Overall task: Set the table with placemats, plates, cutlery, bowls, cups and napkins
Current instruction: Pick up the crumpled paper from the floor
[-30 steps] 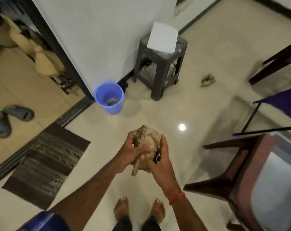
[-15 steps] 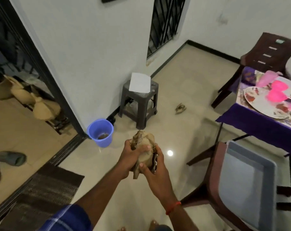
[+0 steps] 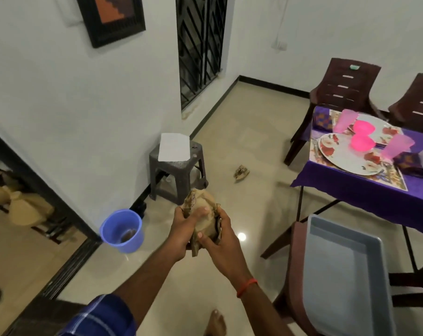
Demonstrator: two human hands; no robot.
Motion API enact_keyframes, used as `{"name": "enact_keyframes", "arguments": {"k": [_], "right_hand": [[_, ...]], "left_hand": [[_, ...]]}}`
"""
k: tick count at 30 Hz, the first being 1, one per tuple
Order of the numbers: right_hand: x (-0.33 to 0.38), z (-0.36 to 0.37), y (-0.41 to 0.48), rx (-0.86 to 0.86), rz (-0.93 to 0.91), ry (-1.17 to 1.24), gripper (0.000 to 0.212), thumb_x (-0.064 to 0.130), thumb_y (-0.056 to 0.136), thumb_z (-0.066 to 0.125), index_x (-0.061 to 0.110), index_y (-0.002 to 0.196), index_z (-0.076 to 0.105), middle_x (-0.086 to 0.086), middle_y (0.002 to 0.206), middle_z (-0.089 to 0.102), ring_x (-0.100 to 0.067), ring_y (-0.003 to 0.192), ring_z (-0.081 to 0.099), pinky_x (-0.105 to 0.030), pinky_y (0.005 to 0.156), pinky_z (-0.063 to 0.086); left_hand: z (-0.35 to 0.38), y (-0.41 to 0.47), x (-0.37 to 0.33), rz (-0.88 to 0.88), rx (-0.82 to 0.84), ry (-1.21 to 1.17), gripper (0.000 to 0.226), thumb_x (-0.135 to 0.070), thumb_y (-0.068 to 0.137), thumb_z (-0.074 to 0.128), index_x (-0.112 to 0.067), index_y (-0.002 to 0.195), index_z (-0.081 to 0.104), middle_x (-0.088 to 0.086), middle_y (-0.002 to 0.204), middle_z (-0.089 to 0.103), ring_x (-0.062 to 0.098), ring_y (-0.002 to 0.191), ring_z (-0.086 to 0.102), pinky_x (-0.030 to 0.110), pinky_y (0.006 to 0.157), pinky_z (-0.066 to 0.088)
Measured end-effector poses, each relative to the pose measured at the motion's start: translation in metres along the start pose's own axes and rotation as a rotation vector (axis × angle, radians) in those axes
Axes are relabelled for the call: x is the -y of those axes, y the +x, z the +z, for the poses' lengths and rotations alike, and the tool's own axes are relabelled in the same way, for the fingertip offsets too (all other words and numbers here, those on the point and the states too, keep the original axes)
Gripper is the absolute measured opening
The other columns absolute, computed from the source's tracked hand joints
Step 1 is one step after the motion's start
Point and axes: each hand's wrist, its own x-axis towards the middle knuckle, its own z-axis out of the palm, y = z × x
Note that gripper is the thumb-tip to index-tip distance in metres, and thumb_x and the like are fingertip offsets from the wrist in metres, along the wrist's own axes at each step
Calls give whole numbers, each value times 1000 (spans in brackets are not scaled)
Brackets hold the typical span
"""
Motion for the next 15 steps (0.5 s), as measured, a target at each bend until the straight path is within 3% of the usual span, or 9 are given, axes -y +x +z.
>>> {"name": "enact_keyframes", "arguments": {"k": [4, 9, 15], "right_hand": [[2, -31, 41, 1, 29, 32, 68, 25, 93, 72, 45, 142, 30, 34, 122, 46, 4, 112, 57, -8, 85, 50], [-9, -63, 87, -27, 81, -7, 60, 40, 92, 70, 38, 143, 40, 10, 129, 57, -2, 104, 63, -13, 76, 52], [-15, -83, 136, -25, 166, 62, 55, 43, 92, 68, 37, 142, 45, 6, 126, 62, -4, 103, 64, -20, 80, 56]], "left_hand": [[21, 34, -21, 15, 4, 1, 58, -45, 85, 77, -33, 133, 47, 1, 123, 66, 29, 104, 70, 54, 75, 63], [44, 75, -41, 27, -34, -22, 60, -45, 84, 78, -32, 133, 47, 2, 121, 68, 29, 104, 70, 56, 77, 62], [68, 123, -59, 15, -5, -35, 60, -42, 79, 83, -33, 128, 50, 6, 121, 68, 34, 105, 71, 66, 75, 60]]}}
